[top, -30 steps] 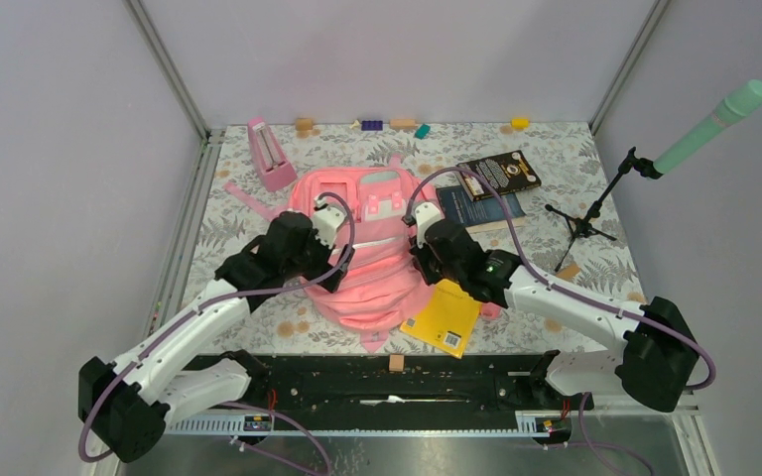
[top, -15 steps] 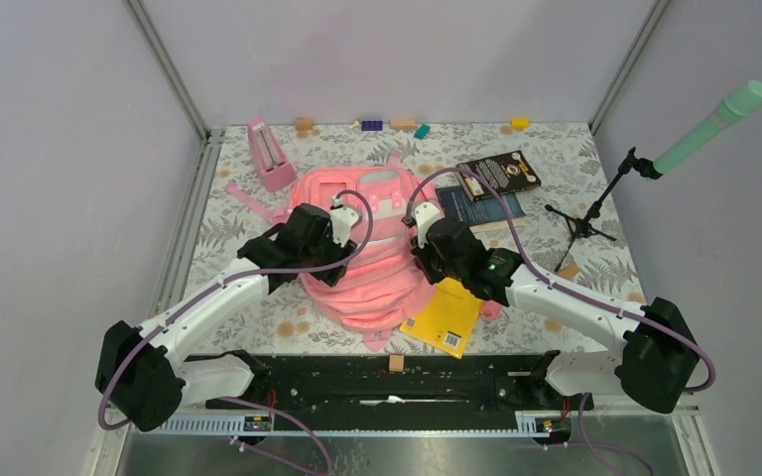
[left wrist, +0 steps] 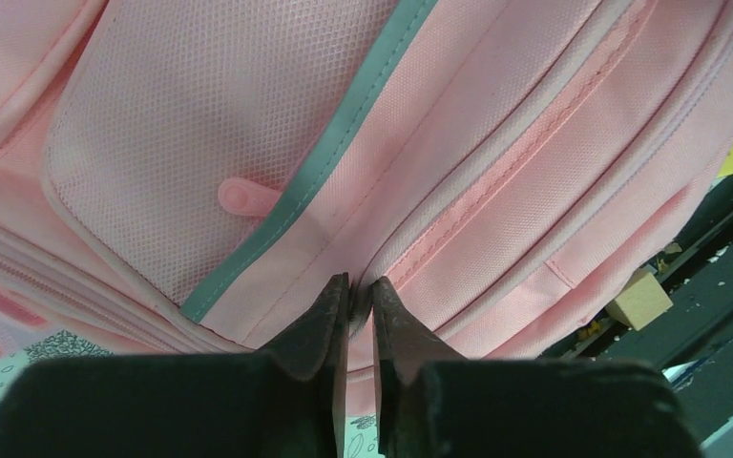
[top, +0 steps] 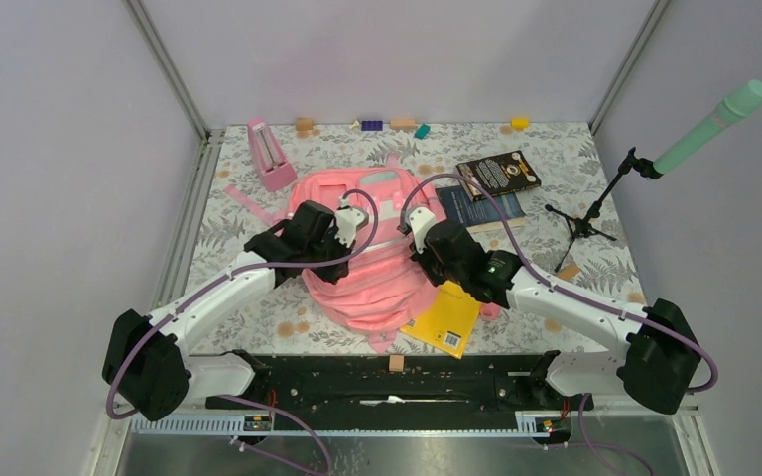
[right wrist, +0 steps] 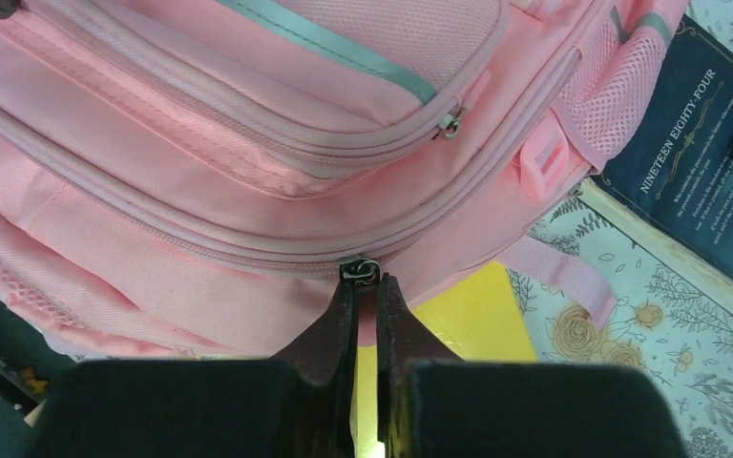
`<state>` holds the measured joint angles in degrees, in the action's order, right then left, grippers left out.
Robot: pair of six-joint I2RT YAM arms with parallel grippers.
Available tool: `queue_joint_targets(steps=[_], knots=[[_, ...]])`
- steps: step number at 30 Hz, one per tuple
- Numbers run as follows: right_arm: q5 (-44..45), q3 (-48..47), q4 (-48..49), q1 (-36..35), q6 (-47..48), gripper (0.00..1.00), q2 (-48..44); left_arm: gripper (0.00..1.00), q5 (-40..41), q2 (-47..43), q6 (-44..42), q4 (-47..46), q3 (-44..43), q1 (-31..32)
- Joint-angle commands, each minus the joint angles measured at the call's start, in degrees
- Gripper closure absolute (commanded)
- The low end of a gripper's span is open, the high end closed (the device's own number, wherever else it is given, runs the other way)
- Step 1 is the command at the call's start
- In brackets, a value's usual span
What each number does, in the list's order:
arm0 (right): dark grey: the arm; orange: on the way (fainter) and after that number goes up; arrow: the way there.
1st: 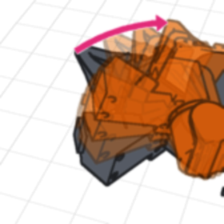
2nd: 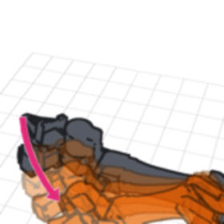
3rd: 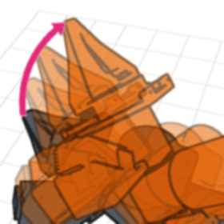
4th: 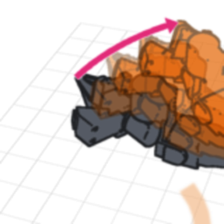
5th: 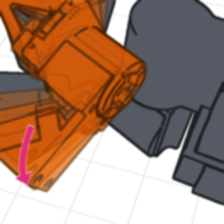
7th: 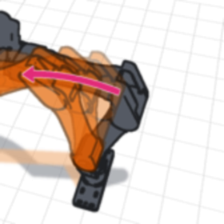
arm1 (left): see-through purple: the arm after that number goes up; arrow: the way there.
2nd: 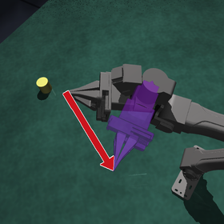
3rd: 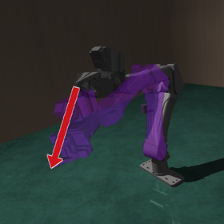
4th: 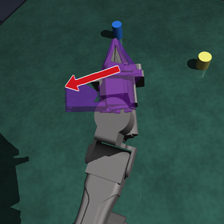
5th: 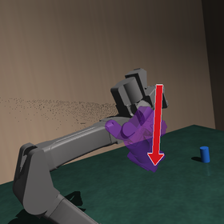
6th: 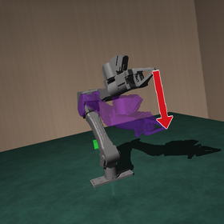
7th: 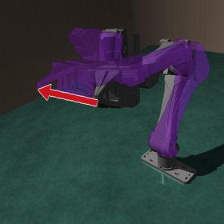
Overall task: Pack the student bag
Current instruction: Unzip the student bag at the center of the board.
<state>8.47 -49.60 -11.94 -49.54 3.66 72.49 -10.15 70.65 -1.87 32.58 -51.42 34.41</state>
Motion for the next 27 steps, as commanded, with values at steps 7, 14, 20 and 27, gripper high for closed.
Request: queue_joint_targets(steps=[7,14,20,27], knots=[[8.75,-1.29,3.42,-8.40,2.40,1.00,2.02,1.00,-9.53,0.32,4.52,-4.35,-3.04,-0.18],[9.93,-1.13,7.29,-12.18,-0.19,1.00,4.05,1.00,-11.27,0.33,5.44,-4.63,-3.33,-0.29],[10.52,-3.86,7.96,-15.65,-1.28,1.00,8.04,1.00,-13.05,0.00,6.32,-5.27,-3.51,-0.99],[9.48,-6.08,10.30,-18.20,-3.31,1.00,11.34,1.00,-15.84,0.01,7.55,-6.25,-3.60,-2.05]])
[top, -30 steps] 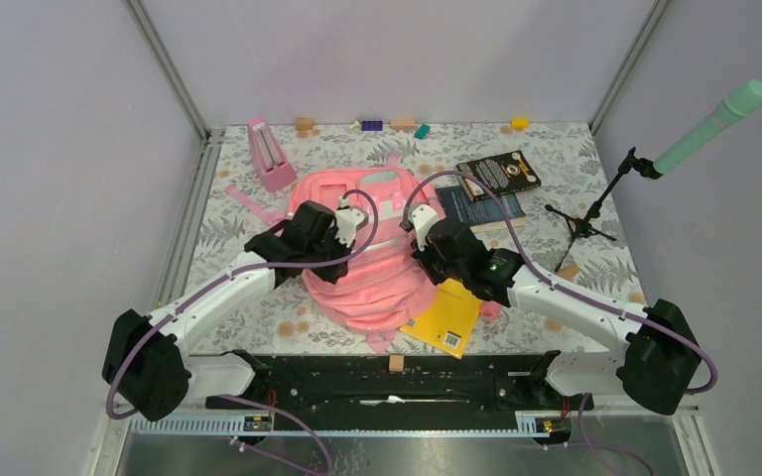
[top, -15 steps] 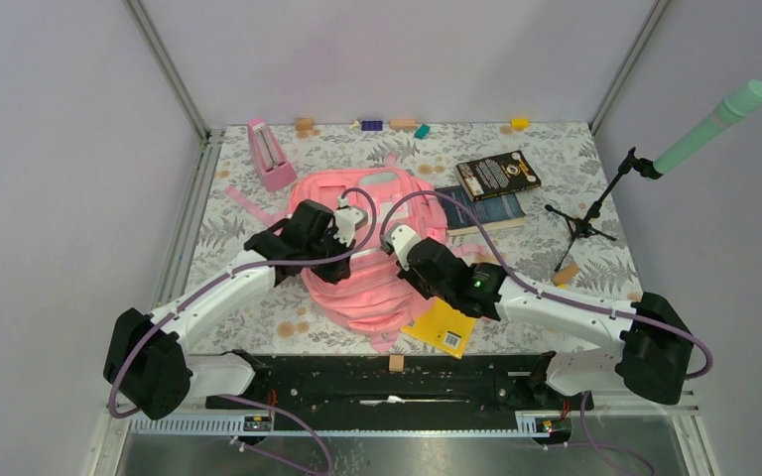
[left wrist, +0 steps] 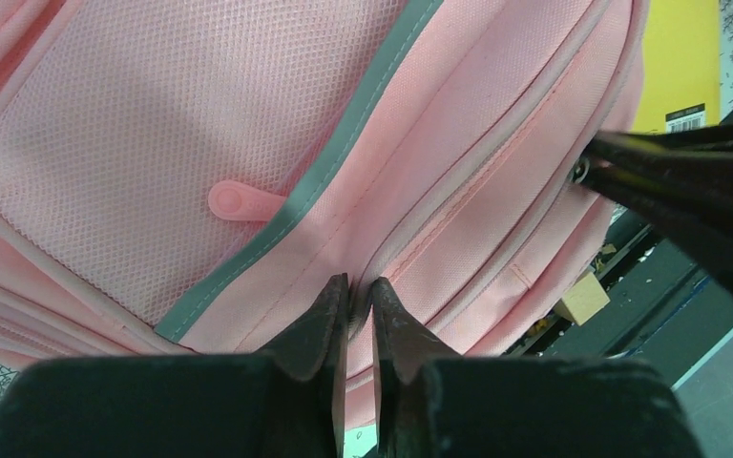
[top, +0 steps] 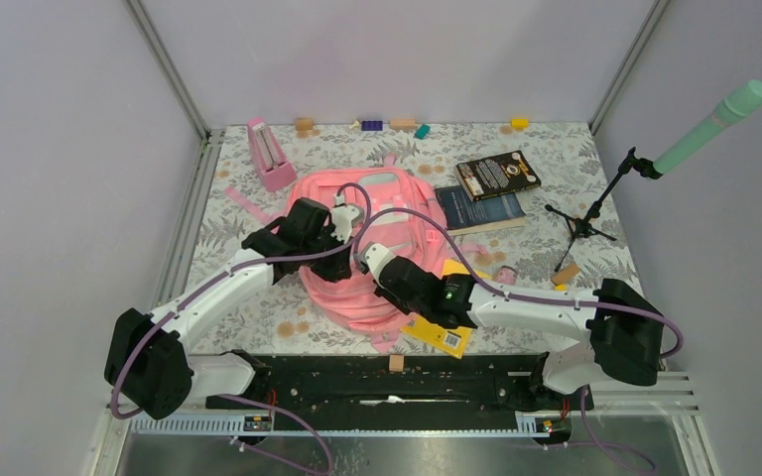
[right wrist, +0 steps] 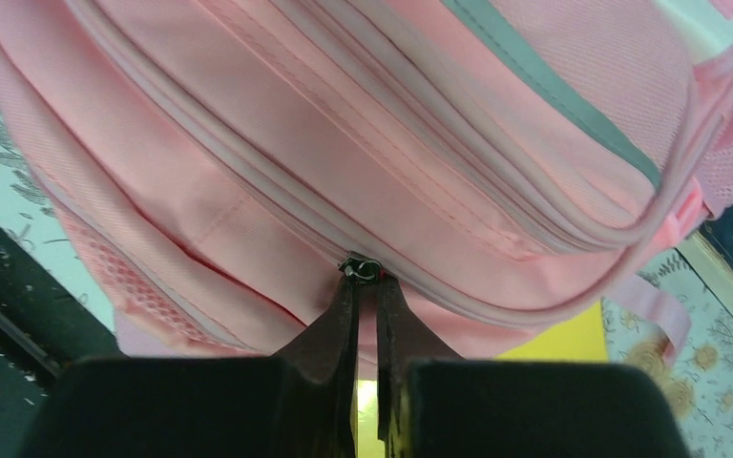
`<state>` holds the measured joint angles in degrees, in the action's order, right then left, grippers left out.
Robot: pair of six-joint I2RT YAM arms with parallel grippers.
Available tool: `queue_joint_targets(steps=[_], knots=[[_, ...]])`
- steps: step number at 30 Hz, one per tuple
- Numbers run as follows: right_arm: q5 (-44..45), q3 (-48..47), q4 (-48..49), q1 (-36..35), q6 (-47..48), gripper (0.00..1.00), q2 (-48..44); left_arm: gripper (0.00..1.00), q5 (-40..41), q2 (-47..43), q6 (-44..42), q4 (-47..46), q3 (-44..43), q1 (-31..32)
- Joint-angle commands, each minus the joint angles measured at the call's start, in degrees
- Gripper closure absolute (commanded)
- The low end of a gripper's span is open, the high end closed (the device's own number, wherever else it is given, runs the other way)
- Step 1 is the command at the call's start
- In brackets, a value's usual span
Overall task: Pack the student bag
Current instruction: Unzip the student bag at the center of the board.
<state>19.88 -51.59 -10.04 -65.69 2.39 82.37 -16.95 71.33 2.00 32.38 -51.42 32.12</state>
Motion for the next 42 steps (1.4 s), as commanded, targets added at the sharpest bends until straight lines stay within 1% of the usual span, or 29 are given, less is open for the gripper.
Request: queue_joint_targets(steps=[1,5,6,13,19,29,32,40,42], knots=[[-1.91,-4.33,8.88,-2.48,-2.88,1.00,1.74,1.00,-9.44,-0.62,3.84,-6.22,-3.60,0.08],[-2.36,-5.54,9.57,-3.25,-5.45,1.00,2.91,1.00,-11.68,-0.75,4.86,-6.99,-3.51,-0.58],[-2.51,-5.79,11.45,-3.40,-5.64,1.00,3.27,1.00,-12.18,-0.73,5.12,-7.25,-3.51,-0.79],[-3.80,-9.15,12.19,-4.96,-5.78,1.00,6.20,1.00,-13.85,-0.91,5.84,-7.95,-3.51,-1.98],[-5.04,-12.22,12.39,-6.20,-5.74,1.00,8.93,1.00,-17.18,-1.18,7.20,-9.41,-3.16,-3.40],[-9.14,-18.96,11.25,-7.80,-2.70,1.00,13.89,1.00,-20.32,-1.70,7.93,-10.38,-2.99,-4.64],[-10.13,-20.37,11.25,-7.98,-0.29,1.00,15.26,1.00,-20.66,-1.96,7.91,-10.41,-2.99,-4.85],[-12.02,-21.18,12.79,-8.58,2.16,1.00,16.53,1.00,-21.34,-2.52,8.26,-10.73,-2.77,-5.96],[-11.80,-20.53,13.23,-8.68,1.97,0.96,16.01,1.00,-21.58,-2.75,8.43,-11.05,-2.66,-6.18]])
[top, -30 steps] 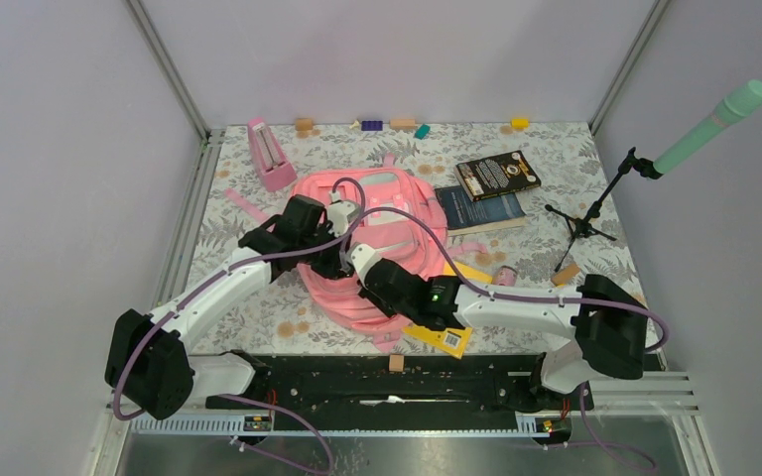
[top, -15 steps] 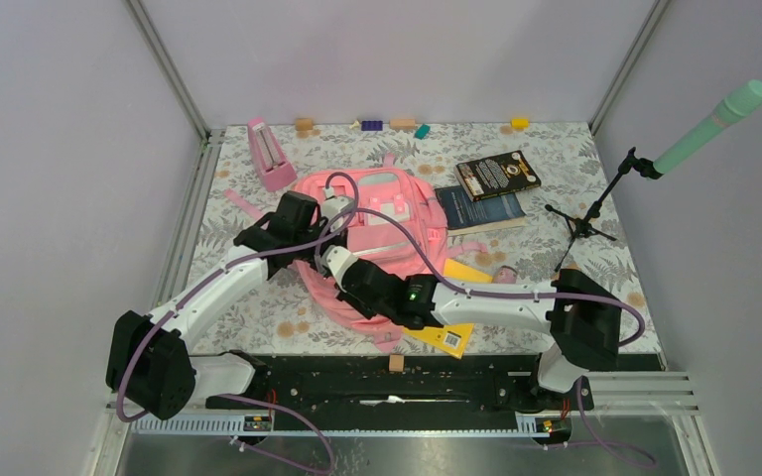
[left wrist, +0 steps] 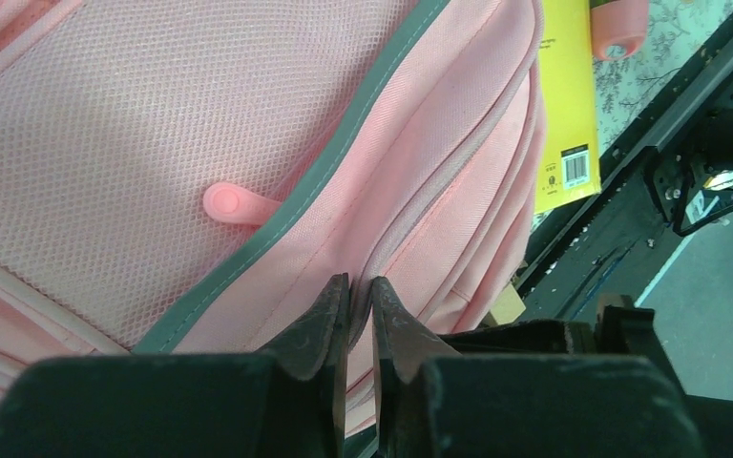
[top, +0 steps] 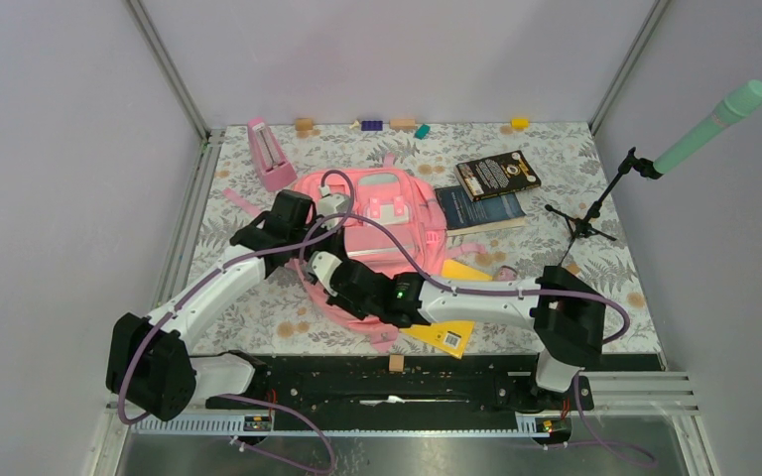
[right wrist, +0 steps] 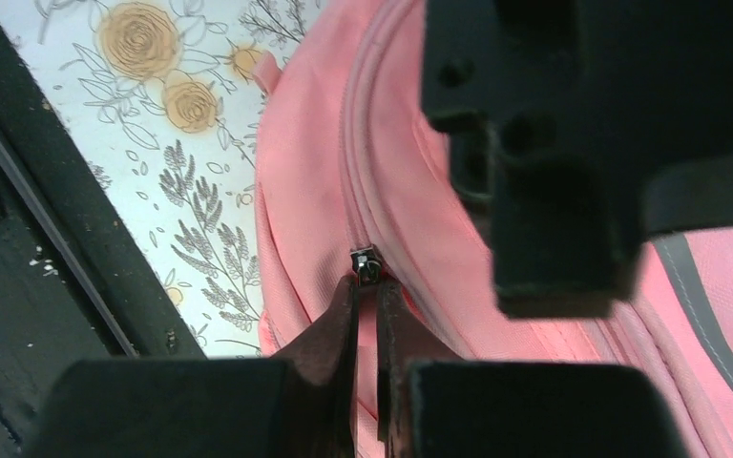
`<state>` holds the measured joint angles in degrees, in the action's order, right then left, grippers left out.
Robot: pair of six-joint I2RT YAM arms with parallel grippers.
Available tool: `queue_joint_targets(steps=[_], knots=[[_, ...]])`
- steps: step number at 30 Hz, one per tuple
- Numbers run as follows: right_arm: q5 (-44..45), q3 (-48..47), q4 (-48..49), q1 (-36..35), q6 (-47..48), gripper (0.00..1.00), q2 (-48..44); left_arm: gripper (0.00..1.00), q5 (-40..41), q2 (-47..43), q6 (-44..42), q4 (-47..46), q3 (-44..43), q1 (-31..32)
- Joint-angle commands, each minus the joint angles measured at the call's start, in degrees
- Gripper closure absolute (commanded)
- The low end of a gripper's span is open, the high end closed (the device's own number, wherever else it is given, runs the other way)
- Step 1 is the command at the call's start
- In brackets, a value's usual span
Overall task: Pack the student bag
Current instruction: Unzip the student bag at the center of the board.
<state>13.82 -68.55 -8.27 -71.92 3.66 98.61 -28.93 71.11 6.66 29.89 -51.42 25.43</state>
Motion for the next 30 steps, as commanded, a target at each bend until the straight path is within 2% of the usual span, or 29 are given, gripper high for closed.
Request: queue_joint_targets(steps=[1,4,13,25,30], knots=[[-5.70,-3.08,11.95,-2.48,0.51,0.92,-0.67,1.00,-9.86,-2.51,3.88,-8.69,-2.64,0.46],[-5.23,-1.67,12.75,-2.49,-0.04,0.78,-2.59,1.00,-10.01,-2.73,3.93,-8.66,-2.57,0.11],[1.03,5.89,13.15,-2.46,-1.32,0.45,-11.34,1.00,-9.55,-3.44,3.63,-8.53,-2.28,-0.20],[14.25,14.19,10.09,-0.99,-3.26,0.29,-22.64,1.00,-8.49,-4.67,3.60,-8.98,-1.72,-0.63],[12.54,17.30,2.76,5.00,-12.20,0.29,-29.75,1.00,-9.29,-5.92,3.60,-9.67,-1.32,-0.99]])
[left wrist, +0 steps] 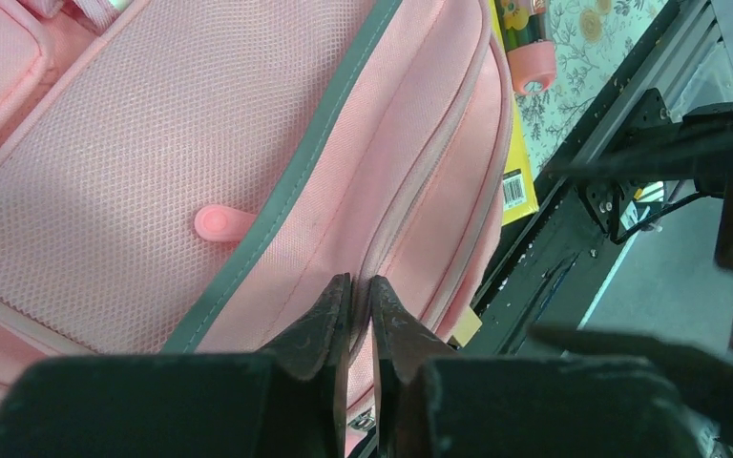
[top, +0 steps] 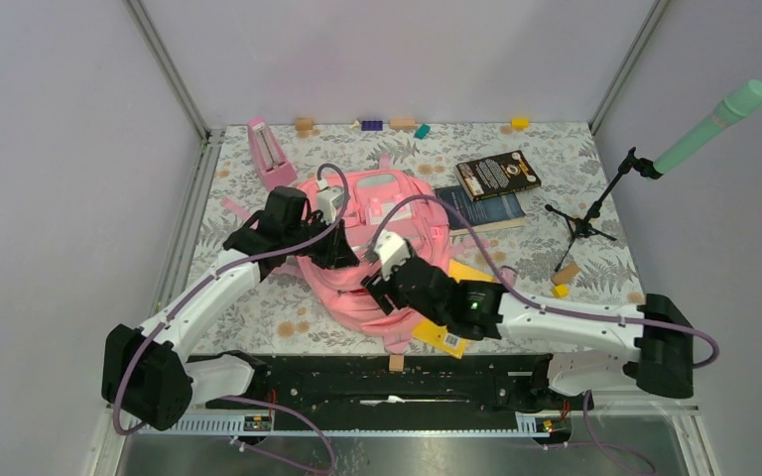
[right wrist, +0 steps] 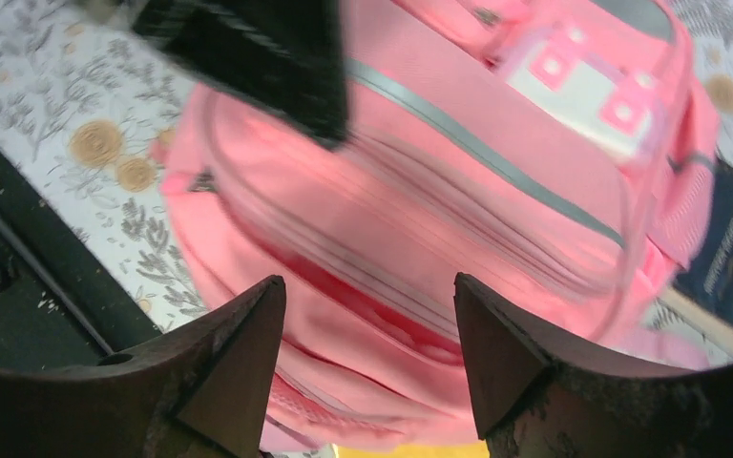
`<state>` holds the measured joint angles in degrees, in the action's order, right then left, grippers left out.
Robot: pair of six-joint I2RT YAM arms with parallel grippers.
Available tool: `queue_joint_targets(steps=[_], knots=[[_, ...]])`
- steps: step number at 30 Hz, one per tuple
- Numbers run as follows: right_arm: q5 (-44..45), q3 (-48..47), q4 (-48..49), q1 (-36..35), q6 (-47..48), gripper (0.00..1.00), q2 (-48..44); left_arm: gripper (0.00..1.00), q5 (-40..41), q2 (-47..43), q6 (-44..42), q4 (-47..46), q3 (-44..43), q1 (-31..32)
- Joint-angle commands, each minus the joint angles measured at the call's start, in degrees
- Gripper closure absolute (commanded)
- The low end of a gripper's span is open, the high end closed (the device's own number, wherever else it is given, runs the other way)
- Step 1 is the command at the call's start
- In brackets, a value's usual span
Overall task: Pack the student bag
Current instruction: Unzip the student bag at the center of the board, then pick up the stationery from the center of the board.
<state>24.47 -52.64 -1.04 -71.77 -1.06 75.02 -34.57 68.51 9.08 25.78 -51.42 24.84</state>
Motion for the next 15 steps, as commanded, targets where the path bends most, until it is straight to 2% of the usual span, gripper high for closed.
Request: queue_joint_targets(steps=[1,4,6,10,15], knots=[[1.59,2.16,-6.37,6.74,-9.28,0.29,-7.72,1.00,-3.62,-3.77,1.12,-5.56,-1.27,-0.41],[3.83,5.51,-10.90,11.70,-14.12,0.30,-12.37,1.00,-2.96,-5.01,1.03,-5.74,-0.59,-0.58],[6.48,7.87,-14.67,15.28,-19.49,0.26,-15.95,1.00,-2.04,-5.54,0.98,-5.60,-0.29,-0.67],[1.90,12.21,-21.94,25.48,-26.68,0.23,-21.60,1.00,-0.29,-5.80,0.64,-4.38,-0.35,-0.80],[0.94,17.24,-28.08,35.56,-32.41,0.21,-25.92,1.00,1.15,-6.73,0.05,-3.72,-0.09,-0.76]])
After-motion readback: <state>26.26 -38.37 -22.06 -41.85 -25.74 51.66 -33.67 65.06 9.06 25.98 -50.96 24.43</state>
